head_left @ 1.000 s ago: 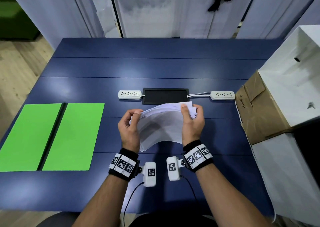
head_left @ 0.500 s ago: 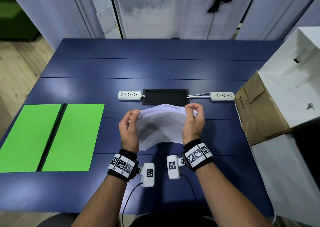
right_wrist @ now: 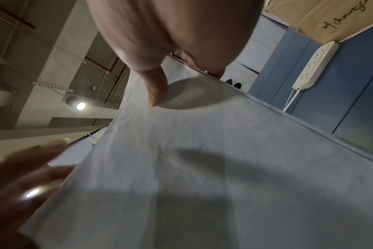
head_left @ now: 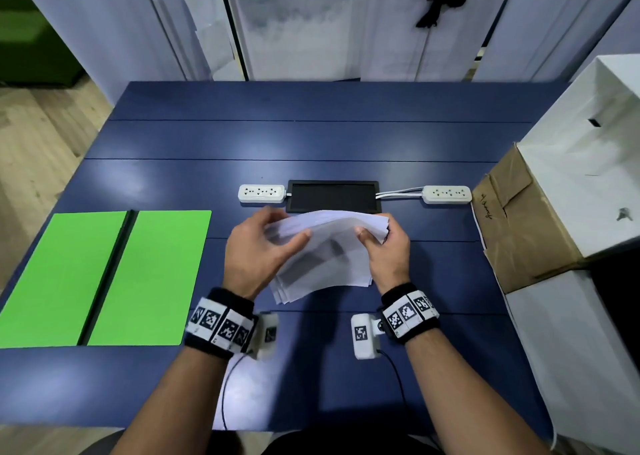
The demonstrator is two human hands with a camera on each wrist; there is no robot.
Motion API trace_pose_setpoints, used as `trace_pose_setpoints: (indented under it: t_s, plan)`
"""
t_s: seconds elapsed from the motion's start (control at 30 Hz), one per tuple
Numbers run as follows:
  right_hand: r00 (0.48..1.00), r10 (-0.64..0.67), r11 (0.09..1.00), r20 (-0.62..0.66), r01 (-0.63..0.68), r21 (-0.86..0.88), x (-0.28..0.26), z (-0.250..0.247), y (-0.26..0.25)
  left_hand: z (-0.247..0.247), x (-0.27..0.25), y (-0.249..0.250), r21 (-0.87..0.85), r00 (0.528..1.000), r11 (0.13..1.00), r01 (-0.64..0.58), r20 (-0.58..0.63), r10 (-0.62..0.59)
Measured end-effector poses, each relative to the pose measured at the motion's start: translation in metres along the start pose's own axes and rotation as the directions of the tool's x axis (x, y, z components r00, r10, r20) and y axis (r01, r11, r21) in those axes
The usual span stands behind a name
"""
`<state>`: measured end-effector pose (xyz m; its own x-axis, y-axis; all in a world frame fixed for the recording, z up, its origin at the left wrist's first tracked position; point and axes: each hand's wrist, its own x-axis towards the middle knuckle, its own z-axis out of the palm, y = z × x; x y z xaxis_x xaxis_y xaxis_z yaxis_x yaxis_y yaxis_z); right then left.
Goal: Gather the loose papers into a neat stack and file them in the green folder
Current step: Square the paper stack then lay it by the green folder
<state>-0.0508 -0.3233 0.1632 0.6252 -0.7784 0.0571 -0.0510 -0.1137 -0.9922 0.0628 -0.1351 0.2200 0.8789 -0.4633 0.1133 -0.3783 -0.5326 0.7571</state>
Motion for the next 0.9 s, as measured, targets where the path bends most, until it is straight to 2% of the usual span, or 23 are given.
trace_pose_setpoints:
  t_s: [0.03, 0.07, 0.13, 0.2, 0.27, 0.33, 0.4, 0.47, 0.53, 0.6, 0.67, 0.7, 0.77, 0.83, 0.9]
  plan:
    - [1.000, 0.001, 1.000, 0.016, -0.002, 0.016, 0.000, -0.001, 0.000, -0.003, 0.006, 0.010, 0.257, 0.996, 0.963, -0.081, 0.061, 0.068]
    - [1.000, -0.001, 1.000, 0.027, 0.000, 0.030, 0.000, -0.001, 0.000, -0.004, 0.012, 0.024, 0.451, 0.984, 0.878, -0.162, 0.139, 0.110]
    - [0.999, -0.011, 0.999, 0.035, 0.009, 0.047, 0.001, -0.001, -0.002, 0.008, 0.027, 0.046, 0.631, 0.948, 0.721, -0.287, 0.297, 0.117]
    - [0.999, -0.011, 0.998, 0.041, 0.008, 0.055, 0.002, 0.001, -0.003, 0.027, 0.037, 0.059, 0.658, 0.906, 0.659, -0.364, 0.415, 0.085]
    - [0.999, 0.000, 0.998, 0.041, -0.003, 0.060, 0.002, 0.001, -0.002, 0.042, 0.043, 0.065, 0.651, 0.878, 0.652, -0.387, 0.477, 0.045]
    - [0.999, 0.025, 0.995, 0.028, -0.027, 0.091, 0.001, 0.001, 0.000, 0.050, 0.046, 0.063, 0.646, 0.873, 0.656, -0.390, 0.486, 0.040]
    - [0.998, 0.068, 0.989, -0.007, -0.066, 0.129, 0.000, -0.003, 0.009, 0.052, 0.046, 0.061, 0.633, 0.877, 0.659, -0.407, 0.473, 0.087]
    - [0.986, 0.138, 0.990, -0.095, -0.137, 0.012, -0.003, -0.012, 0.032, 0.046, 0.044, 0.055, 0.601, 0.891, 0.689, -0.406, 0.429, 0.151]
    - [0.943, 0.298, 0.948, -0.148, -0.311, -0.068, -0.008, -0.029, 0.061, 0.032, 0.044, 0.040, 0.544, 0.924, 0.765, -0.345, 0.342, 0.174]
    - [0.853, 0.506, 0.860, -0.130, -0.510, 0.000, -0.014, -0.046, 0.084, 0.013, 0.044, 0.019, 0.419, 0.965, 0.882, -0.218, 0.230, 0.130]
    - [0.785, 0.619, 0.783, -0.040, -0.611, 0.116, -0.015, -0.059, 0.094, -0.003, 0.042, -0.005, 0.043, 0.982, 0.999, -0.015, 0.190, 0.007]
    - [0.783, 0.621, 0.767, 0.023, -0.614, 0.188, -0.013, -0.063, 0.095, -0.007, 0.038, -0.015, -0.183, 0.975, 0.976, 0.115, 0.208, -0.076]
    - [0.819, 0.553, 0.759, 0.151, -0.570, 0.315, -0.004, -0.068, 0.086, -0.007, 0.027, -0.033, -0.447, 0.953, 0.851, 0.276, 0.243, -0.181]
    - [0.882, 0.431, 0.813, 0.191, -0.472, 0.342, 0.008, -0.071, 0.073, -0.002, 0.013, -0.044, -0.533, 0.947, 0.787, 0.310, 0.246, -0.206]
    - [0.932, 0.347, 0.891, 0.105, -0.362, 0.275, 0.017, -0.069, 0.060, 0.007, 0.002, -0.056, -0.597, 0.943, 0.731, 0.331, 0.230, -0.240]
